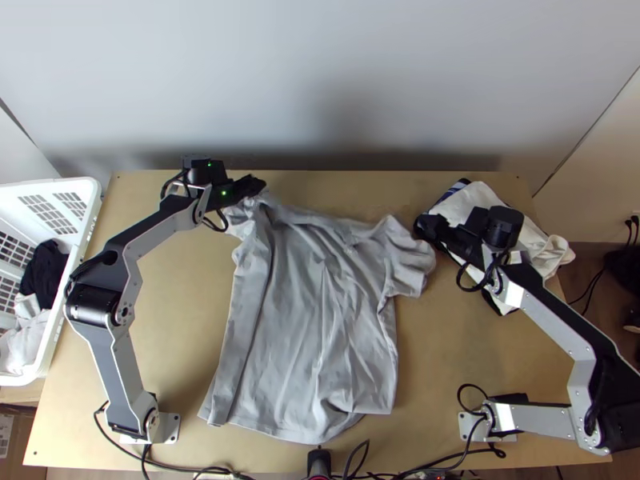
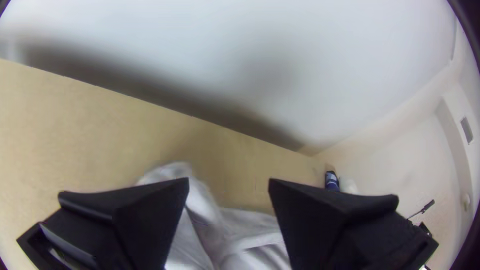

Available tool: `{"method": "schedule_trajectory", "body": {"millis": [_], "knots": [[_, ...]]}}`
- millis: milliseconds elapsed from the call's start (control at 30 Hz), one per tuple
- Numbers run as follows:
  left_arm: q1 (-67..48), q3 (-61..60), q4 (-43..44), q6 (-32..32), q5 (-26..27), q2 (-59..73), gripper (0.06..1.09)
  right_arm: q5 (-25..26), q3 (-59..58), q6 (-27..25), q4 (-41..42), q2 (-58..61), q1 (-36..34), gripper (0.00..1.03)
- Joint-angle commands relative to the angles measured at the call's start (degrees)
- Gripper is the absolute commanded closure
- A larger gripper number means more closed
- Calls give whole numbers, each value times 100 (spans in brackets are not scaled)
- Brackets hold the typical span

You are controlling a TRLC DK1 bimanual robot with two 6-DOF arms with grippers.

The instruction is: Fold the t-shirt

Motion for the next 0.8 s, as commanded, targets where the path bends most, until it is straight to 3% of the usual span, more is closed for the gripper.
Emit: {"method": "schedule_trajectory", "body": {"millis": [0,167,300,400,567,667,767], "knots": [[-103,-38,-166,28,56,-451,11,153,138,-171,-590,-547,130,8],[-95,-126,-807,72,82,-1401,11,135,498,-232,-1698,-1066,271,8],[-51,-232,-2161,547,144,-2227,11,91,929,-337,-3236,-1268,570,8],[125,-742,-2864,767,126,-2807,11,91,999,-381,-3860,-1382,711,8],[591,-1691,-3251,1540,-304,-4002,11,91,1413,-267,-4958,-1048,675,8],[828,-1875,-4165,2032,-296,-4600,11,65,1562,-390,-5732,-995,807,5],[846,-1893,-5421,2603,-278,-4925,11,74,1210,-575,-5811,-1347,1062,5]]}}
